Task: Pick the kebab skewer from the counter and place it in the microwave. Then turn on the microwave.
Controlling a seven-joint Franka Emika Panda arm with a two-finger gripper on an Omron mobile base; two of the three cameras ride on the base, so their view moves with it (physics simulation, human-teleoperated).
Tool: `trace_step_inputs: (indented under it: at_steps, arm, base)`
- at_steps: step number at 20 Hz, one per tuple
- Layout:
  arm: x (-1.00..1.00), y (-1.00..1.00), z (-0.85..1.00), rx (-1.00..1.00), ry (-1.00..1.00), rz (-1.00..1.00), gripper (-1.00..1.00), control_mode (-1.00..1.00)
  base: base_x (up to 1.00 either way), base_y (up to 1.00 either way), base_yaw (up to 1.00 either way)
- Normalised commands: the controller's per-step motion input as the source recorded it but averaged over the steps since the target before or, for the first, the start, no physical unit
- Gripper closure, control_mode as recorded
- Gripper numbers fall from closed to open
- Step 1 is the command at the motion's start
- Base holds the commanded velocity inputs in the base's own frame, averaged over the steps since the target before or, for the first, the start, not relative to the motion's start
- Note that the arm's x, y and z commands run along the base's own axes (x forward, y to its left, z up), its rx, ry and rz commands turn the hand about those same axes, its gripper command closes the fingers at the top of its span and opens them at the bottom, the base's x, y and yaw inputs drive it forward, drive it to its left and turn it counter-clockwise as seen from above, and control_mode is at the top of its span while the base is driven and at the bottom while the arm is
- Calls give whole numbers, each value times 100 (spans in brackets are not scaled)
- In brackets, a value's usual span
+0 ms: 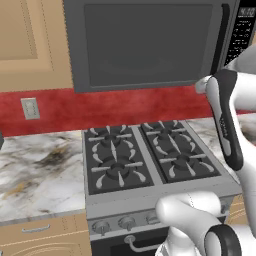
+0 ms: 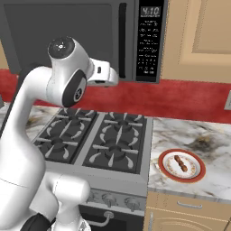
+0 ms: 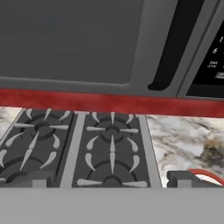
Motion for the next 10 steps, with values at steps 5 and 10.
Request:
trace_step_inputs:
  at_steps: [5,10]
  arm:
    - [17,-11,14,0,-14,0,-100,-100]
    - [20,-9,14,0,-20,0,-100,-100]
  base:
    - [0,0,0]
    - [0,0,0]
